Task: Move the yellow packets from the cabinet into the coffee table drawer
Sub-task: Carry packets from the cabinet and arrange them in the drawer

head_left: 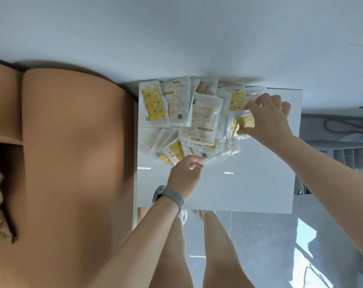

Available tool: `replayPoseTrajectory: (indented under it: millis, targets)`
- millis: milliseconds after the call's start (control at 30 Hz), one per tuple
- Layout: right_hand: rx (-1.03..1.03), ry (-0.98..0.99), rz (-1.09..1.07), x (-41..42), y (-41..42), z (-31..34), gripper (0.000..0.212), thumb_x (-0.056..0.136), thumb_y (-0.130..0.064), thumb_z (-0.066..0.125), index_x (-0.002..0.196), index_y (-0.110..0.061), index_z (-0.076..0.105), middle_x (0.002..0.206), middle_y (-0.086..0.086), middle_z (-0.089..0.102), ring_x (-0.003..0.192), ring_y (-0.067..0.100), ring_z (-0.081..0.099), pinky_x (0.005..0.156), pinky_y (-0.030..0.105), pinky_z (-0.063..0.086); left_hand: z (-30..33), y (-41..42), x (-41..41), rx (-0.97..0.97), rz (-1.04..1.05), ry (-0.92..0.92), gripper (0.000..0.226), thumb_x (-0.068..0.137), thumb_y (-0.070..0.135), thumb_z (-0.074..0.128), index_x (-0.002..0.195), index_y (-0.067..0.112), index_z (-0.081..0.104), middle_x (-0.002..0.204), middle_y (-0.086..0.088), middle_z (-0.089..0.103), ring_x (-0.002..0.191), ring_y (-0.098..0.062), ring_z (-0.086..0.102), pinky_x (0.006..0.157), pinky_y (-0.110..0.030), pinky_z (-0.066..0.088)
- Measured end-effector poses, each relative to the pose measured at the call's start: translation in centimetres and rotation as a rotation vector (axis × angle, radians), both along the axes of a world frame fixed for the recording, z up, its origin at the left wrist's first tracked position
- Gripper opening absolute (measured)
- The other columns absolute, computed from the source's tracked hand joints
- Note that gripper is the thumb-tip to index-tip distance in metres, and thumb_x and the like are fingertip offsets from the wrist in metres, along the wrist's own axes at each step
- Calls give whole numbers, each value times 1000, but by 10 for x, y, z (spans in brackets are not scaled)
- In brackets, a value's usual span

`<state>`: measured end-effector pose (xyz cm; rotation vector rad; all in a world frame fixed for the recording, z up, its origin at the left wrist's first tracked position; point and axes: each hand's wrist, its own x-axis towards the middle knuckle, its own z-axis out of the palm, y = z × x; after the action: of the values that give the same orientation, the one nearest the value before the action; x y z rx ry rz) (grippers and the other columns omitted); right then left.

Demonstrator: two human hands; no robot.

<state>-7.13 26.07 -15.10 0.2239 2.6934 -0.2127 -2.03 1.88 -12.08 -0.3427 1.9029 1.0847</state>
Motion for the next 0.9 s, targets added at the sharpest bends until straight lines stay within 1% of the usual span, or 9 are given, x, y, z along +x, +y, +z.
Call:
replayPoseTrajectory:
  millis: [167,233,333,400,467,533,633,800,900]
  targets:
    - [-242,-30,-136,21,3,20,30,78,-35,78,94,-19,59,97,-4,61,87,27,57,81,36,35,2,6,-3,32,79,-38,25,93,14,54,117,20,56,105,5,66,94,-17,65,67,-17,45]
    - [-409,-112,-241,27,0,34,25,83,-31,75,93,-20,55,94,-2,64,69,21,54,65,31,38,5,10,-4,72,127,-58,37,92,22,61,127,19,51,105,7,63,90,-11,62,67,-17,45]
    - [-485,-126,-383,36,-12,51,19,87,-30,70,95,-19,58,86,0,66,69,9,57,57,20,39,13,18,-9,133,165,-46,53,88,34,68,133,18,46,118,8,54,100,-4,57,77,-13,45]
    - [-630,-156,-584,43,-25,61,16,88,-30,69,96,-20,60,86,2,70,76,15,65,64,28,49,18,22,-13,178,207,-98,61,86,39,68,137,16,45,130,6,52,112,-7,54,94,-21,45]
    - [-941,-178,-792,52,-42,72,17,87,-23,71,99,-16,62,89,9,75,79,26,71,74,42,58,22,25,-17,261,319,-193,68,84,38,69,139,6,44,145,-9,48,125,-17,51,92,-27,51]
    - [-1217,-215,-931,59,-58,82,27,80,-21,70,104,-10,63,92,14,75,80,28,73,70,40,59,27,26,-19,354,418,-268,75,75,40,76,131,-3,51,140,-21,50,128,-32,52,79,-27,55]
    - [-1408,-292,-1033,66,-74,89,38,78,-22,71,112,-8,63,100,14,74,86,29,73,66,32,58,25,23,-19,487,508,-307,42,64,31,78,101,11,70,102,-9,74,100,-31,69,85,-44,58]
    - [-1148,-273,-843,58,-61,77,6,88,-24,69,89,-20,72,80,-6,72,71,12,66,72,31,52,19,13,-17,462,583,-213,32,65,27,76,95,16,72,97,-5,75,97,-24,71,85,-41,57]
    - [-811,-40,-808,38,-41,56,9,85,-34,72,93,-30,69,92,-13,71,79,13,65,79,30,51,17,5,-17,417,613,-151,35,70,32,76,101,18,71,101,-1,75,102,-20,69,87,-39,56]
